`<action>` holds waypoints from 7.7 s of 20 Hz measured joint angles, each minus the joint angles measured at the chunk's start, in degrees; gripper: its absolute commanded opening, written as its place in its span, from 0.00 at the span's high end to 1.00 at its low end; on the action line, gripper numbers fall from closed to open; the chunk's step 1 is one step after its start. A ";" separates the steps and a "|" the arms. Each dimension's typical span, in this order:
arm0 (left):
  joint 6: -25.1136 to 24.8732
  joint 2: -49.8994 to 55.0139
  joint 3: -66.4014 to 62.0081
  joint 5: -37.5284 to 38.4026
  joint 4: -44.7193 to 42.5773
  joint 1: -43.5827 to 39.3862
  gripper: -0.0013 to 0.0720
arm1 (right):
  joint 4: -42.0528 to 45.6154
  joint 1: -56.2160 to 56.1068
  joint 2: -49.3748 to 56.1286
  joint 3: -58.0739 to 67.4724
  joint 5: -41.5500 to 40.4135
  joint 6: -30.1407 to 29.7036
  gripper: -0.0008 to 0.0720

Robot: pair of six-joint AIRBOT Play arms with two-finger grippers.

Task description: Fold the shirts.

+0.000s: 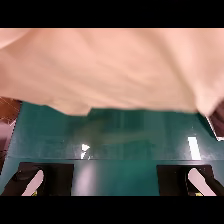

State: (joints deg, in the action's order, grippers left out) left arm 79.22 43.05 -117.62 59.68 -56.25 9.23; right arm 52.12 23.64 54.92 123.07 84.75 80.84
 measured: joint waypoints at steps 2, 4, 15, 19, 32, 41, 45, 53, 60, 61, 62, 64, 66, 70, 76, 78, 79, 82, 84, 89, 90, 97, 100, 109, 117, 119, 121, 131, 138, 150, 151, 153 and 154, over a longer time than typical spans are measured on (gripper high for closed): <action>1.38 0.98 0.44 1.99 0.00 0.00 0.95 | -0.11 0.79 1.36 -0.74 1.51 1.11 0.97; 2.29 3.45 2.95 5.86 0.02 -0.02 0.95 | 0.09 -0.09 3.04 -4.81 2.49 1.70 0.97; 1.86 35.93 22.95 17.31 -5.44 -6.29 0.95 | 11.78 -19.06 32.04 -23.10 7.39 3.96 0.97; 0.79 45.55 24.13 7.63 -6.75 -8.13 0.95 | 12.22 -20.48 43.15 -14.82 5.03 4.09 0.97; -1.55 49.46 32.02 13.27 -8.74 -8.70 0.89 | 21.64 -22.16 36.13 -33.88 -2.38 1.57 0.96; 0.83 42.91 39.80 14.73 -12.15 -8.76 0.48 | 20.28 -21.24 29.05 -45.27 -6.08 1.38 0.36; 2.84 31.15 50.21 17.33 -15.96 -8.76 0.48 | 19.69 -19.17 19.30 -51.98 -5.53 1.25 0.36; 6.05 12.35 81.07 18.10 -9.05 -8.87 0.48 | 19.43 -16.63 6.12 -62.51 -8.76 1.09 0.37; 6.27 9.64 93.22 11.76 -2.16 -8.90 0.48 | 18.75 -16.46 4.68 -63.67 -9.55 1.07 0.37; 6.25 9.53 94.09 10.71 -1.03 -8.85 0.48 | 18.53 -16.46 4.59 -63.67 -9.57 1.07 0.37; 6.21 9.51 94.97 9.73 0.00 -8.87 0.48 | 18.47 -16.46 4.57 -63.71 -9.57 1.07 0.37; 6.05 9.44 96.04 8.37 1.92 -8.87 0.51 | 18.18 -16.46 4.52 -63.71 -9.60 1.07 0.37; 5.95 9.49 96.67 6.45 2.49 -8.92 0.95 | 18.10 -16.46 4.52 -63.73 -9.60 1.07 0.37; 3.87 9.44 95.71 5.18 4.90 -8.87 0.95 | 18.01 -15.61 4.52 -63.78 -8.90 0.90 0.37; 2.27 5.18 91.34 9.73 5.07 -8.87 0.95 | 22.53 -6.10 2.73 -72.46 -3.30 -0.09 0.12; 2.32 2.91 90.66 11.02 4.83 -8.87 0.95 | 23.63 -1.88 2.86 -78.44 -2.40 -0.22 0.21; 2.32 2.12 90.42 11.63 4.74 -8.87 0.95 | 23.67 -0.31 3.37 -81.09 -2.14 -0.42 0.23; 2.36 0.83 90.05 12.76 4.68 -8.87 0.95 | 21.16 2.08 5.77 -87.54 -3.61 -1.60 0.33; 2.36 0.46 89.94 13.25 4.59 -8.87 0.95 | 19.04 1.53 7.52 -89.39 -4.85 -2.03 0.51; 2.38 0.13 87.23 15.34 3.52 -8.90 0.95 | 18.64 -3.91 9.40 -87.97 -7.41 -2.60 0.96; 2.40 0.11 85.72 16.04 2.78 -8.90 0.95 | 19.37 -4.90 8.79 -86.90 -6.60 -2.64 0.96; 1.51 6.01 71.65 16.33 -0.46 -8.92 0.95 | 22.38 -11.91 7.63 -72.15 -3.48 -2.78 0.97; -0.92 14.38 64.37 13.33 -1.14 -8.92 0.95 | 22.64 -15.78 13.60 -62.71 -4.15 -2.05 0.96; -6.97 43.60 37.73 3.13 -1.31 -8.92 0.95 | 21.75 -20.04 35.95 -36.35 -5.09 0.02 0.96; -6.03 51.71 31.71 -3.93 2.51 -8.90 0.31 | 13.79 -18.73 46.31 -23.50 -4.63 -0.68 0.45; -5.46 52.02 30.47 -1.53 3.02 -8.92 0.31 | 11.63 -16.85 46.51 -23.15 -2.45 -1.97 0.25; -5.03 52.15 29.64 1.62 3.48 -8.92 0.59 | 10.69 -14.34 45.68 -25.46 -0.98 -2.78 0.16; -4.35 52.48 28.85 2.80 6.36 -14.67 0.95 | 0.87 -7.45 46.25 -43.23 -4.07 -7.37 0.17; -2.78 52.54 28.87 -6.01 5.70 -23.61 0.95 | 0.98 -11.85 49.18 -40.57 -7.26 -8.41 0.97; -2.60 56.81 28.52 -12.37 5.81 -31.71 0.95 | -0.02 -22.93 38.99 -17.22 -0.17 -4.28 0.97; -2.60 57.96 28.46 -12.35 6.12 -32.41 0.95 | -0.15 -24.59 38.69 -15.32 0.33 -3.58 0.97; -2.60 60.26 28.26 -12.26 7.04 -33.64 0.95 | -0.09 -28.59 38.34 -11.74 0.70 -2.32 0.97; -2.60 61.35 27.96 -12.28 7.50 -34.16 0.95 | -0.13 -30.51 38.21 -10.40 0.81 -1.97 0.97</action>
State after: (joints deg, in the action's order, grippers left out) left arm 76.62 104.40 -89.67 47.40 -48.75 -24.93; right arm 51.99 -6.87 93.12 112.66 85.56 78.87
